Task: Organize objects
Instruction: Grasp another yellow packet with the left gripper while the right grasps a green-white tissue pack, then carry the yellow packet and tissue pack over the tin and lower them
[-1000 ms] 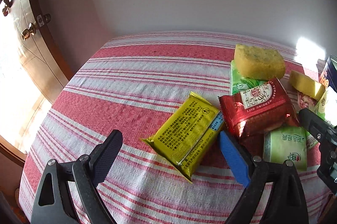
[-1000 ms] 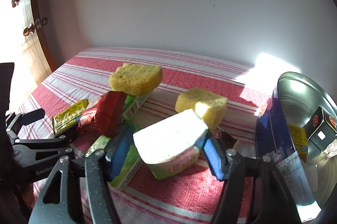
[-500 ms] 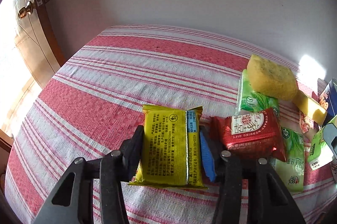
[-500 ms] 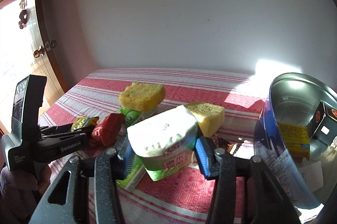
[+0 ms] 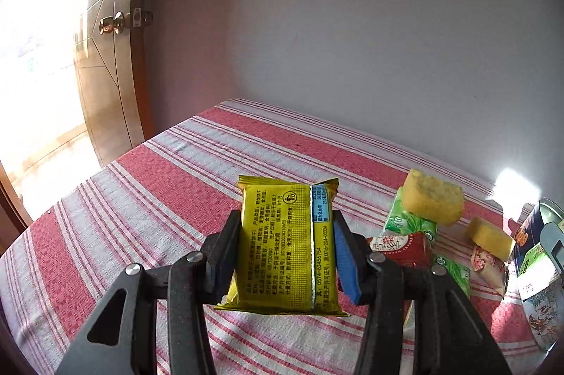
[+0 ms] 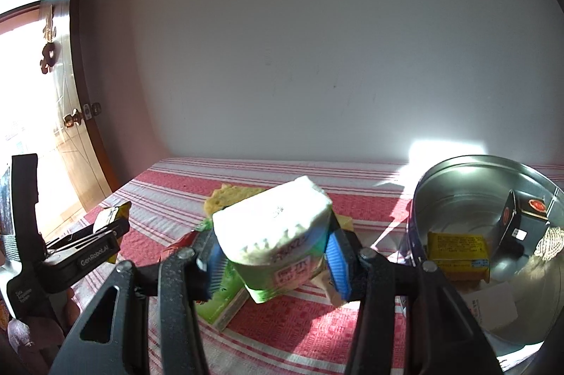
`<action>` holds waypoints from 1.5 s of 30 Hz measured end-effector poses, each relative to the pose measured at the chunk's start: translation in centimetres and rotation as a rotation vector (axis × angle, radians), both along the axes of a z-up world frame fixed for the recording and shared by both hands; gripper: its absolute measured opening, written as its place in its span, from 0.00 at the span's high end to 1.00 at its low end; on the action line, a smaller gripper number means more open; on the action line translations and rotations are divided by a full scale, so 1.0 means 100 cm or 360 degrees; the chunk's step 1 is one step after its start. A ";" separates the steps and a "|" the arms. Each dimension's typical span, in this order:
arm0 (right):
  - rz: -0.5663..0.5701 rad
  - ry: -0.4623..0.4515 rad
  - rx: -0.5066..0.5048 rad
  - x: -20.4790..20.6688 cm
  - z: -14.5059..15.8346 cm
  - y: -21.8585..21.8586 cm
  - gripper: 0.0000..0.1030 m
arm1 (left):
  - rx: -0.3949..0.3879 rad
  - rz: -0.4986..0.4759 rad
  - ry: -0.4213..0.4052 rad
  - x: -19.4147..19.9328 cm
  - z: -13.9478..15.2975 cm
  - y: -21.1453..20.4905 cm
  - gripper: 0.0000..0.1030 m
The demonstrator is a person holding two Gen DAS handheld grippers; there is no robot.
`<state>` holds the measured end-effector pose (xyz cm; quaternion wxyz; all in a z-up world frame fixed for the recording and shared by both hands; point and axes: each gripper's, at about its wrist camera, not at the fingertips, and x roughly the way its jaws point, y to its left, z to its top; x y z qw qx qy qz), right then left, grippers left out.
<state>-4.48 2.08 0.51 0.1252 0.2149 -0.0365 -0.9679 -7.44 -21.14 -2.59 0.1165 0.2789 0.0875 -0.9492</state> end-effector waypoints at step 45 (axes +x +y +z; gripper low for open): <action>-0.0554 0.0344 0.0232 0.092 0.017 0.187 0.52 | -0.0100 -0.0548 0.0123 0.042 0.033 0.207 0.50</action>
